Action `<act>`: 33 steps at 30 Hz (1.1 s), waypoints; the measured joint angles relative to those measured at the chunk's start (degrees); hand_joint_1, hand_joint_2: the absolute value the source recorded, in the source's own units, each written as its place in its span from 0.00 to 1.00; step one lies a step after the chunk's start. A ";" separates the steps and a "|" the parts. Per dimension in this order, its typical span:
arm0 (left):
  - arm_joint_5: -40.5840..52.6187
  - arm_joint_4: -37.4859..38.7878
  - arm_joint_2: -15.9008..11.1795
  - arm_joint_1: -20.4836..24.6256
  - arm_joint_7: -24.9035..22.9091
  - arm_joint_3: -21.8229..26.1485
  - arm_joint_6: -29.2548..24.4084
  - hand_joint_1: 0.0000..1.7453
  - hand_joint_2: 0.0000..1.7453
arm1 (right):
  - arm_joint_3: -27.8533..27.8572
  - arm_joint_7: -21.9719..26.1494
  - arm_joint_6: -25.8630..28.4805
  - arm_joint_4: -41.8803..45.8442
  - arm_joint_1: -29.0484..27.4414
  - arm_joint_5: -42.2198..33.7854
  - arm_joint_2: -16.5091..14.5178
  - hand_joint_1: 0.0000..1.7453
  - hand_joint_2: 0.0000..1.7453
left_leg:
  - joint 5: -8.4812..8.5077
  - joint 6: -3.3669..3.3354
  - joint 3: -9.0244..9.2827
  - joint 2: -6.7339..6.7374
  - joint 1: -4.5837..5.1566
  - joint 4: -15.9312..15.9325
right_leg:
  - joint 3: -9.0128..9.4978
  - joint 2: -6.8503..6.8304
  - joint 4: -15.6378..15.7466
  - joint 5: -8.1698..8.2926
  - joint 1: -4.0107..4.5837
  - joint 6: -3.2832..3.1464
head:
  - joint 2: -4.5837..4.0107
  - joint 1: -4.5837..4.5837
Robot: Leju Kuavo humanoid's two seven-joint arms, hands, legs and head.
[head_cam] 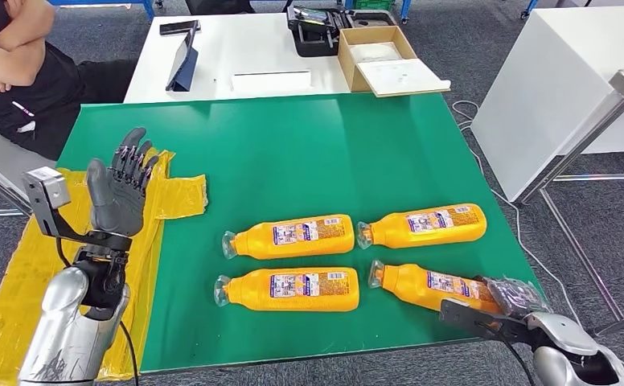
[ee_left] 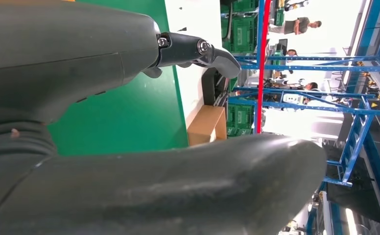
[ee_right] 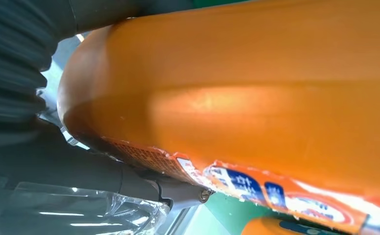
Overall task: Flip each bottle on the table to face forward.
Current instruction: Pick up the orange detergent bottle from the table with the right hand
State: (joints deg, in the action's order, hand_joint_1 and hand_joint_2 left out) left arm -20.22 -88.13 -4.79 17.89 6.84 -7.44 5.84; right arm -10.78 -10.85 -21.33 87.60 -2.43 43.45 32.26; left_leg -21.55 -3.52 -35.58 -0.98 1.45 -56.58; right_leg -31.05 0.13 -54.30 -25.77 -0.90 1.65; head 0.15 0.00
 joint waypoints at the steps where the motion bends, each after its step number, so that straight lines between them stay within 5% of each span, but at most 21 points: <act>1: 0.00 0.07 0.00 0.11 -0.01 -0.05 0.00 0.00 0.00 | 0.10 0.14 0.00 0.05 0.03 -0.77 -0.03 1.00 1.00 | 0.00 0.00 0.00 0.01 0.00 0.00 | 0.02 0.01 0.00 0.00 0.00 0.00 | 0.00 0.00; 7: 0.11 0.15 -0.03 0.14 -0.02 -0.07 -0.75 0.00 0.00 | 2.44 2.90 -1.23 5.37 -0.97 -9.21 -1.26 1.00 1.00 | 0.17 -0.12 -0.20 -0.01 0.04 -0.01 | 0.43 0.00 -0.04 0.16 -0.01 0.19 | 0.00 -0.03; 11: 0.26 -0.14 -0.15 -0.43 0.00 0.52 -1.24 0.00 1.00 | 5.59 7.08 -1.35 12.71 -0.87 -16.13 -2.06 1.00 1.00 | 0.19 -0.13 -0.27 -0.03 0.05 0.00 | 0.36 0.00 -0.06 0.15 -0.01 0.19 | 0.00 -0.03; 21: 0.98 -1.50 -0.24 -2.49 -0.05 1.85 -1.60 0.00 1.00 | 8.22 11.74 2.66 21.68 2.32 -18.39 -3.57 1.00 1.00 | 0.19 -0.14 -0.46 -0.12 0.06 0.01 | 0.22 -0.02 -0.06 0.14 0.00 0.18 | 0.00 -0.02; 33: -3.93 -0.86 1.98 0.58 -1.21 -3.29 0.55 0.00 1.00 | -0.45 5.89 11.77 12.58 18.57 -14.43 -9.47 1.00 1.00 | 0.36 -0.32 -0.54 -0.05 0.14 0.00 | 0.21 0.00 -0.08 0.25 0.04 0.33 | 0.00 -0.02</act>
State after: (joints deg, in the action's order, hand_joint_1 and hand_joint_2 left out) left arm -24.15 -88.99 -2.81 18.47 5.62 -10.72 6.39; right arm -11.23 -4.95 -9.55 100.18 16.14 29.02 22.78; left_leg -21.19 -3.83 -36.12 -1.04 1.59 -56.58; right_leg -30.85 0.13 -54.38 -25.51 -0.86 1.98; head 0.15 -0.02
